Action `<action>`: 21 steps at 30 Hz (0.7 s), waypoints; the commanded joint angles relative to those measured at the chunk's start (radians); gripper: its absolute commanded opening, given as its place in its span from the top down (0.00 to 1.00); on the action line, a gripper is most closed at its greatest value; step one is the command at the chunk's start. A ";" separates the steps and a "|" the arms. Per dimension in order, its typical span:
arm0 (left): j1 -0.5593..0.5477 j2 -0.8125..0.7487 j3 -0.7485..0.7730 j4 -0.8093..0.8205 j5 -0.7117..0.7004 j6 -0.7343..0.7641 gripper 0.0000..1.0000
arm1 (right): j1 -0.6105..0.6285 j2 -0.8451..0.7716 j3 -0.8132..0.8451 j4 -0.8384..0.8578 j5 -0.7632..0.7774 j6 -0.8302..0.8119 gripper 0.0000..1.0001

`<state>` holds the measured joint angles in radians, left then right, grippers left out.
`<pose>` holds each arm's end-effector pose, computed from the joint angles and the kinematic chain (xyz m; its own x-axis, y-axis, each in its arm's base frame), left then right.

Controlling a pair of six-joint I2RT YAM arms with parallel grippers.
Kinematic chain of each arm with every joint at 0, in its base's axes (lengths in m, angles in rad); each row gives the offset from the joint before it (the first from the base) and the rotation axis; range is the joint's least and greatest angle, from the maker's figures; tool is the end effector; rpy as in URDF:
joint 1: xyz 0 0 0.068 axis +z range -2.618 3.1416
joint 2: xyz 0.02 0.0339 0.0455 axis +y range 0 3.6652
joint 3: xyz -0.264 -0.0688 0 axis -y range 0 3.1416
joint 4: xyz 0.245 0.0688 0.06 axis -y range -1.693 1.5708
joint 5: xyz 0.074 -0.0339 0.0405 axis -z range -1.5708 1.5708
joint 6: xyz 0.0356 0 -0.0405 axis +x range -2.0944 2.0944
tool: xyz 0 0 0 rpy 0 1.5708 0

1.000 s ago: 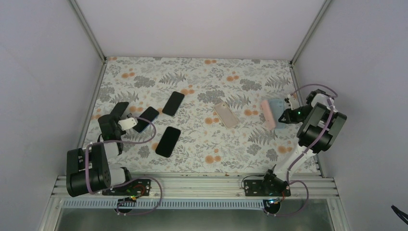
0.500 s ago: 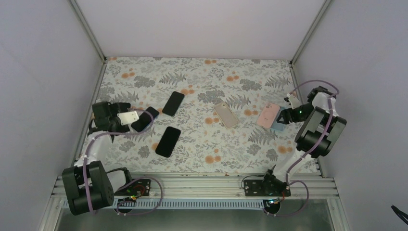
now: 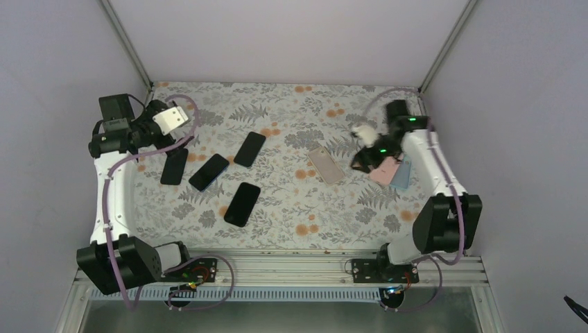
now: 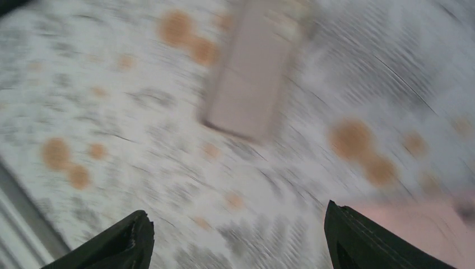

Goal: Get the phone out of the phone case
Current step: Move the phone to the center of the board.

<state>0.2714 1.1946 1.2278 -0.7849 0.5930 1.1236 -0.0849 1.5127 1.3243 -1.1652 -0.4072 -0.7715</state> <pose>0.2380 0.0456 0.3564 -0.1303 0.7399 -0.6600 0.6671 0.5579 0.4937 0.2798 -0.0097 0.2859 -0.6925 -0.5836 -0.4241 -0.6835 0.7188 0.1270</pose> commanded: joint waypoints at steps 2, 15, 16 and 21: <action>-0.012 0.037 0.083 -0.128 0.226 -0.190 0.12 | 0.462 -0.034 -0.035 0.064 0.044 0.200 0.30; -0.030 -0.038 0.070 -0.017 0.183 -0.403 0.98 | 1.189 0.472 0.307 0.270 0.200 0.276 0.96; -0.031 -0.047 0.064 0.002 0.173 -0.419 0.98 | 1.210 0.517 0.368 0.277 0.216 0.284 0.96; -0.029 -0.077 0.042 0.066 0.111 -0.480 0.98 | 1.235 0.737 0.675 0.241 0.232 0.299 0.96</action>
<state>0.2417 1.1439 1.2930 -0.7902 0.7444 0.7235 1.1519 2.1437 1.8111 -0.9356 -0.2169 -0.5095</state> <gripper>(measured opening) 0.027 0.039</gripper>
